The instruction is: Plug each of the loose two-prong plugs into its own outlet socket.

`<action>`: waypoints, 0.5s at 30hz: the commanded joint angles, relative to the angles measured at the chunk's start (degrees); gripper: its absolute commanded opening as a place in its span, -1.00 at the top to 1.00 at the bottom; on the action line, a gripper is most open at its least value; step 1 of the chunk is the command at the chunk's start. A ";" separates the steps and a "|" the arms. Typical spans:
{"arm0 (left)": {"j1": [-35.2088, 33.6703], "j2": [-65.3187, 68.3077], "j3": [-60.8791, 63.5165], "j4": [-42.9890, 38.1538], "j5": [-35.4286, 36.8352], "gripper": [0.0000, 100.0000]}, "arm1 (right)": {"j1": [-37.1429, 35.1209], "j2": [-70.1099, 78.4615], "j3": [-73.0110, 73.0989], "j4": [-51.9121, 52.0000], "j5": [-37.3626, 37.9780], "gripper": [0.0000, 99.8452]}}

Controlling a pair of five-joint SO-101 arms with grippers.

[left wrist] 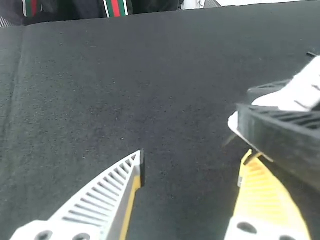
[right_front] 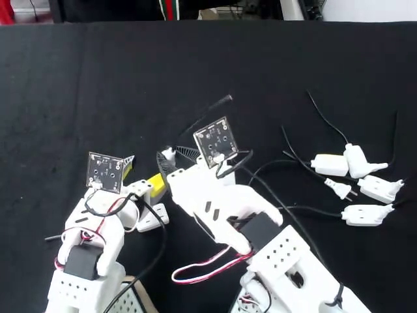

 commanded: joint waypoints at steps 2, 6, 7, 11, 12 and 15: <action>-3.38 -0.53 -0.57 -1.32 -2.55 0.39 | -1.05 0.92 -3.03 5.54 -0.09 0.98; -6.20 -0.62 -1.10 3.87 -5.89 0.39 | -1.05 1.01 -4.44 8.62 -0.09 0.98; -6.73 -0.62 -1.19 5.10 -6.77 0.39 | -1.05 1.01 -4.53 8.70 -0.09 0.98; -8.31 -0.62 -1.19 10.37 -12.31 0.39 | -1.05 1.10 -4.44 8.70 -0.09 0.98; -8.40 -0.62 -1.27 11.96 -14.42 0.39 | -0.97 1.10 -4.44 8.70 -0.09 0.98; -10.95 -0.62 -3.74 18.73 -20.92 0.39 | -0.97 2.07 -4.44 8.70 0.09 0.98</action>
